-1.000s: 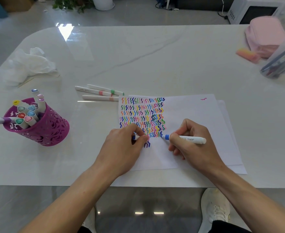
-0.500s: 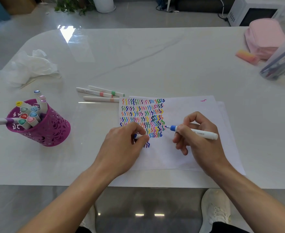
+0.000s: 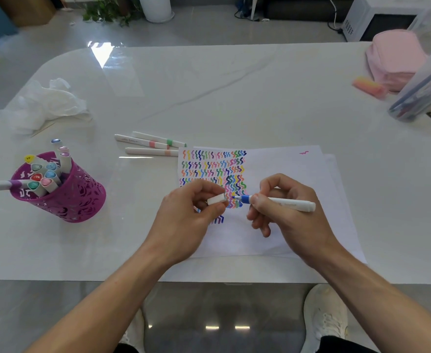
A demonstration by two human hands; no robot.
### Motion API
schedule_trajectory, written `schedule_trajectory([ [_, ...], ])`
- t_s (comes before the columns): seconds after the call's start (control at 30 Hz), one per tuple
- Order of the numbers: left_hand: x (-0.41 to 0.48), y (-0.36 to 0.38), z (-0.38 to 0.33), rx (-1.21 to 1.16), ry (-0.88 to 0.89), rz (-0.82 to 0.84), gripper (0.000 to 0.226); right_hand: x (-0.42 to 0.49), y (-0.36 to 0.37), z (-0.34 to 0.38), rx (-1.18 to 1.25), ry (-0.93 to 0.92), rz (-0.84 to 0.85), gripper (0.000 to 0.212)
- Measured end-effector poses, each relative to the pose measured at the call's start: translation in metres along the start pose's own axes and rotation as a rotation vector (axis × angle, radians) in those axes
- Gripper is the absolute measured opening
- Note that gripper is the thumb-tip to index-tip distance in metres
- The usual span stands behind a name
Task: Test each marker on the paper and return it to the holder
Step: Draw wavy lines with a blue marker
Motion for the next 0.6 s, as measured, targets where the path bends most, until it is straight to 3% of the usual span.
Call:
schedule_trajectory([
  [0.2,0.0010,0.0015,0.0013,-0.030,0.026,0.044,0.012,-0.0001,0.0018,0.0003,0.026,0.006,0.026,0.025],
  [0.6,0.0001,0.0010,0.0025,0.000,-0.020,0.067,0.017,0.0006,0.0021,0.0003,0.009,0.021,0.041,0.019],
])
Point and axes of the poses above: each hand's wrist, its own x-axis towards the middle knuckle, its own y-axis out of the palm, z = x × y, the point moved 2 cm from there along x, towards the middle knuckle, and after that the axes turned 9 degrees about y, right-handed, at the moved point
